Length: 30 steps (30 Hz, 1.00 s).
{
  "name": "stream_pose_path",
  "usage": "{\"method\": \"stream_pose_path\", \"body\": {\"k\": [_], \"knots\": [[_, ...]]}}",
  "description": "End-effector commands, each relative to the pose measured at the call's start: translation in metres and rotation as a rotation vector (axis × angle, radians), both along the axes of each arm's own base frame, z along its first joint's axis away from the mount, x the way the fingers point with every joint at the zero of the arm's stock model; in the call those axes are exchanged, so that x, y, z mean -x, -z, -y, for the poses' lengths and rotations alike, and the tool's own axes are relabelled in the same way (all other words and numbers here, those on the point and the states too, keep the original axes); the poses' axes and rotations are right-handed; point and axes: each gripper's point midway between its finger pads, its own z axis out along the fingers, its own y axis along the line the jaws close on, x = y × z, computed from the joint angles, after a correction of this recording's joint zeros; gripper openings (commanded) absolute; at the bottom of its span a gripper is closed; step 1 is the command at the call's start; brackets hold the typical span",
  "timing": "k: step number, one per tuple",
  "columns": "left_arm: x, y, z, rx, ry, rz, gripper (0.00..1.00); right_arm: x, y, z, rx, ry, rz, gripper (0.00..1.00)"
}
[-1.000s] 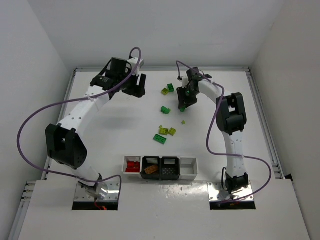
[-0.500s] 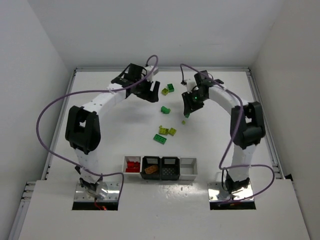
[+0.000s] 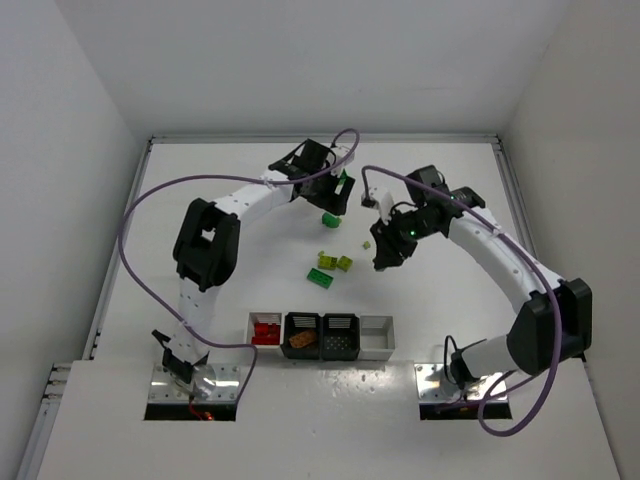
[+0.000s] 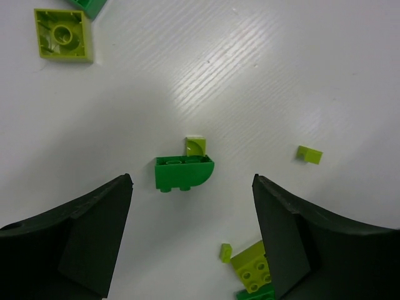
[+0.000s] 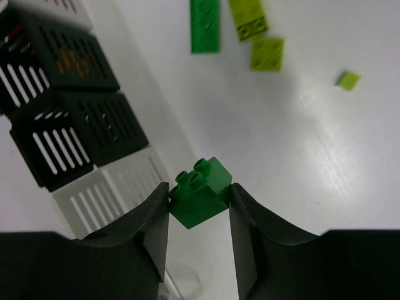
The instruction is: Sort the legos into containers by color
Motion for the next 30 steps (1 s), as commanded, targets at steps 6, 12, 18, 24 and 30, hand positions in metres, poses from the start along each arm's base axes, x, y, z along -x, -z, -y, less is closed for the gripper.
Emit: {"method": "stream_pose_path", "body": {"k": [6,12,18,24,30], "knots": [[-0.015,0.007,0.010,-0.064,-0.049,0.066,0.84,0.042,0.019,-0.013,0.026,-0.149,0.009,0.02],[-0.017,0.022,0.009,-0.088,-0.048,0.054,0.84,0.055,0.025,-0.024,0.035,-0.199,0.005,0.02],[-0.013,0.031,0.006,-0.104,-0.046,0.031,0.79,0.062,0.034,-0.024,0.084,-0.241,0.018,0.02],[-0.011,0.036,0.009,-0.101,-0.025,0.021,0.69,0.076,0.038,-0.017,0.104,-0.269,-0.009,0.02],[-0.007,0.045,0.009,-0.104,-0.016,0.000,0.65,0.088,0.033,-0.016,0.094,-0.295,-0.030,0.02]]}}
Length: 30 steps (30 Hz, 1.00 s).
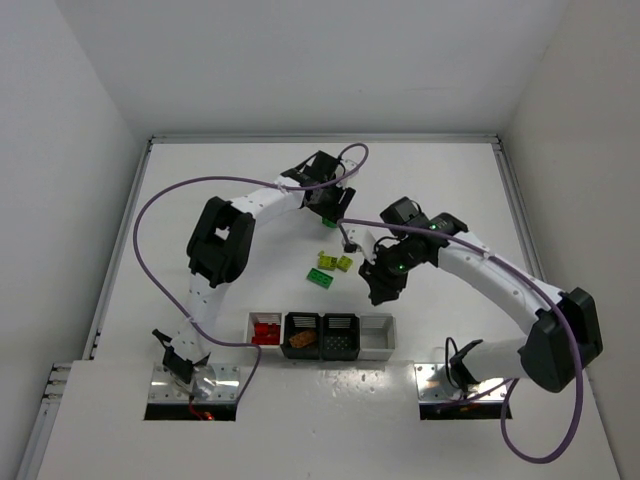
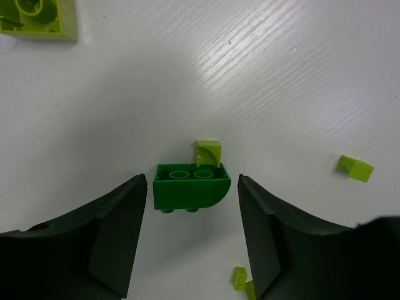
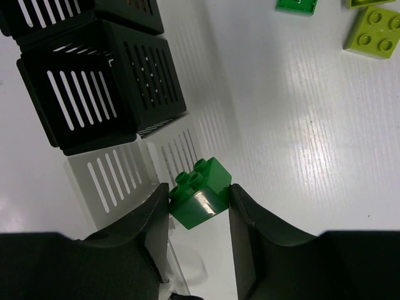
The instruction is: Sort the legos into containers by color
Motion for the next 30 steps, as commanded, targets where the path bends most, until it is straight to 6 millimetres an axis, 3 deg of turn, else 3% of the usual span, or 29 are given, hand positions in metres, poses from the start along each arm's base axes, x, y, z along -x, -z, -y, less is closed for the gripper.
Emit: {"method": "stream_pose_path", "body": {"k": [1,8,13,19,26,30], "knots": [[-0.001,-0.002,0.008,0.019,0.020,0.009,0.65,0.009,-0.004,0.000,-0.022,-0.044,0.006,0.02],[0.002,0.006,0.007,0.011,0.033,-0.007,0.54,0.015,-0.006,0.003,-0.026,-0.072,0.011,0.02],[0.003,0.006,0.008,0.014,0.047,-0.007,0.40,0.024,-0.004,0.004,-0.021,-0.099,0.007,0.02],[0.003,0.001,0.010,0.025,0.052,-0.003,0.35,0.029,0.001,0.009,0.002,-0.128,0.016,0.02],[0.004,-0.054,0.011,0.073,0.073,0.084,0.32,0.033,0.003,0.009,0.010,-0.154,0.027,0.02],[0.003,-0.083,0.000,0.112,0.065,0.119,0.32,0.042,-0.004,0.008,-0.001,-0.207,0.024,0.02]]}}
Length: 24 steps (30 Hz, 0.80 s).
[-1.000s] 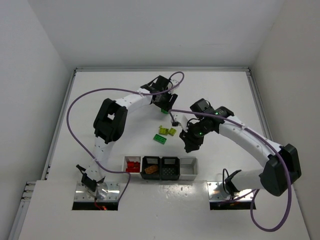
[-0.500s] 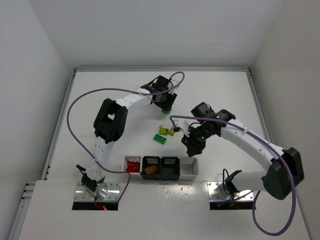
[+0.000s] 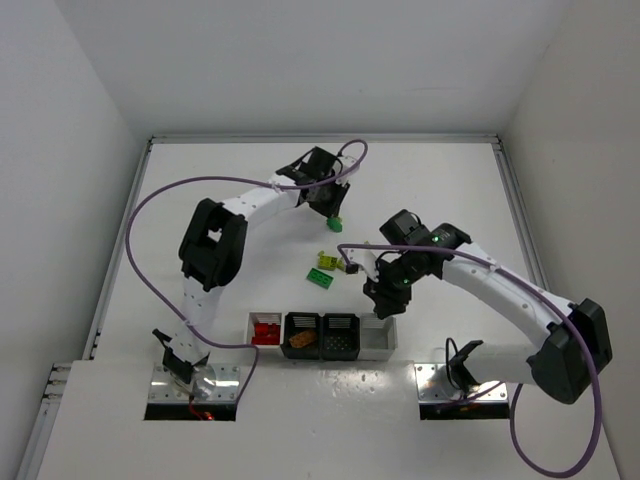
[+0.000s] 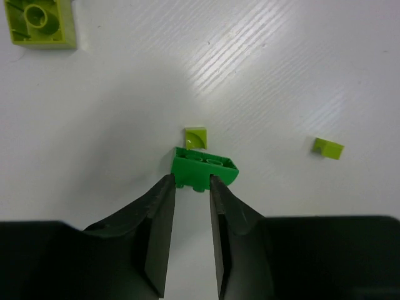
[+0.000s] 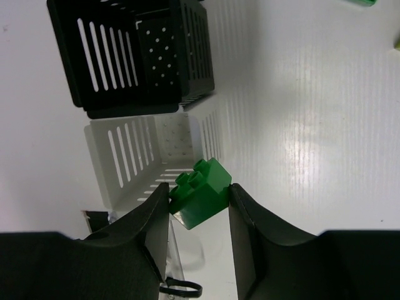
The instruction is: Sort the legos into containers by color
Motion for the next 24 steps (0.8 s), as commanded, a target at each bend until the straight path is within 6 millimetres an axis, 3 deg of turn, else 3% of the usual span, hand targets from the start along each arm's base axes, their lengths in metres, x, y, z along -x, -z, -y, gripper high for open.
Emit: {"method": "stream_pose_path", "body": {"k": [1,5,6,7,8,11,16,17,19,20,24], "knots": [[0.000,-0.068,-0.008,0.081,0.011,0.100,0.32,0.014,-0.007,0.001,-0.017,-0.065,-0.011,0.02],[0.008,-0.084,-0.016,0.097,0.009,0.113,0.32,0.020,-0.013,-0.001,-0.035,-0.095,-0.015,0.02],[0.017,-0.079,-0.019,0.096,0.018,0.094,0.32,0.021,-0.012,0.000,-0.030,-0.094,-0.023,0.02],[0.022,-0.092,-0.020,0.113,0.024,0.109,0.32,0.023,-0.012,-0.001,-0.031,-0.111,-0.018,0.02],[0.030,-0.087,-0.023,0.111,0.031,0.091,0.31,0.024,-0.013,-0.002,-0.038,-0.113,-0.023,0.02],[0.036,-0.096,-0.027,0.121,0.032,0.108,0.31,0.027,-0.013,-0.004,-0.039,-0.141,-0.019,0.02],[0.041,-0.078,-0.026,0.115,0.023,0.053,0.62,0.033,-0.008,-0.005,-0.030,-0.170,-0.029,0.02],[0.042,-0.084,-0.019,0.127,0.029,0.059,0.66,0.033,-0.009,-0.008,-0.035,-0.181,-0.022,0.05],[0.038,-0.076,-0.011,0.104,0.025,0.063,0.74,0.036,-0.003,-0.007,-0.015,-0.189,-0.034,0.16],[0.037,-0.075,-0.007,0.101,0.018,0.062,0.75,0.035,-0.002,-0.006,-0.008,-0.187,-0.028,0.26],[0.026,-0.059,0.005,0.073,-0.018,0.040,0.75,0.035,0.002,-0.005,0.006,-0.195,-0.029,0.42]]}}
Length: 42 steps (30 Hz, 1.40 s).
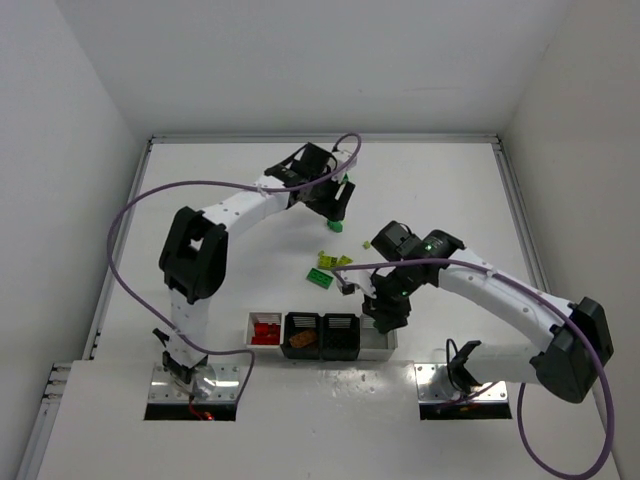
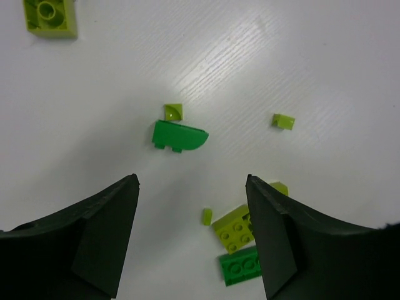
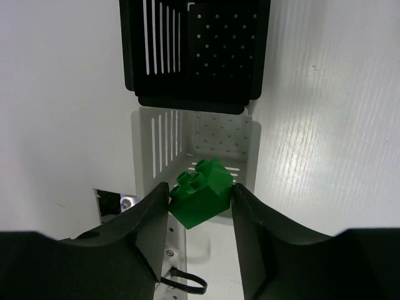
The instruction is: Sort the legos into containers by color
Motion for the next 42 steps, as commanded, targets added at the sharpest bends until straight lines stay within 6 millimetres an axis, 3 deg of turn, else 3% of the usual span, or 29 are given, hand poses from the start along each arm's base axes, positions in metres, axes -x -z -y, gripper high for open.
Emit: {"method": "stream_pose_path", "body": {"k": [1,2,4,5,6,8,10,22,32,39,42], "knots": [[-0.015,-0.002,0.018,0.002,-0.035,0.021,0.75,0.002,0.003,-0.002,-0.003,-0.037,0.011,0.45],[-0.015,0.011,0.018,-0.010,-0.044,-0.009,0.74,0.001,0.003,-0.004,-0.007,-0.030,0.013,0.48],[-0.017,0.018,0.023,-0.023,-0.056,-0.011,0.74,0.001,0.003,-0.004,-0.007,-0.030,0.013,0.53],[-0.021,0.019,0.024,-0.029,-0.063,-0.005,0.72,0.001,0.003,-0.004,-0.007,-0.030,0.013,0.66],[-0.019,0.031,0.026,-0.045,-0.068,-0.023,0.72,0.000,0.004,-0.003,0.001,-0.020,0.015,0.68],[-0.021,0.037,0.022,-0.068,-0.087,-0.019,0.72,0.000,0.004,-0.003,0.001,-0.020,0.015,0.70],[-0.020,0.051,0.023,-0.091,-0.101,-0.034,0.71,0.000,0.002,-0.003,-0.005,-0.020,0.022,0.71],[-0.023,0.077,0.019,-0.137,-0.126,-0.064,0.68,-0.013,-0.003,-0.006,-0.011,0.021,0.060,0.71],[-0.029,0.085,0.031,-0.114,-0.104,-0.078,0.68,-0.018,0.000,-0.005,0.003,0.042,0.069,0.71],[-0.029,0.091,0.027,-0.124,-0.100,-0.093,0.48,-0.023,0.000,-0.007,-0.003,0.045,0.088,0.69],[-0.028,0.086,0.029,-0.112,-0.081,-0.090,0.32,-0.027,0.000,-0.006,0.004,0.050,0.107,0.69]]}}
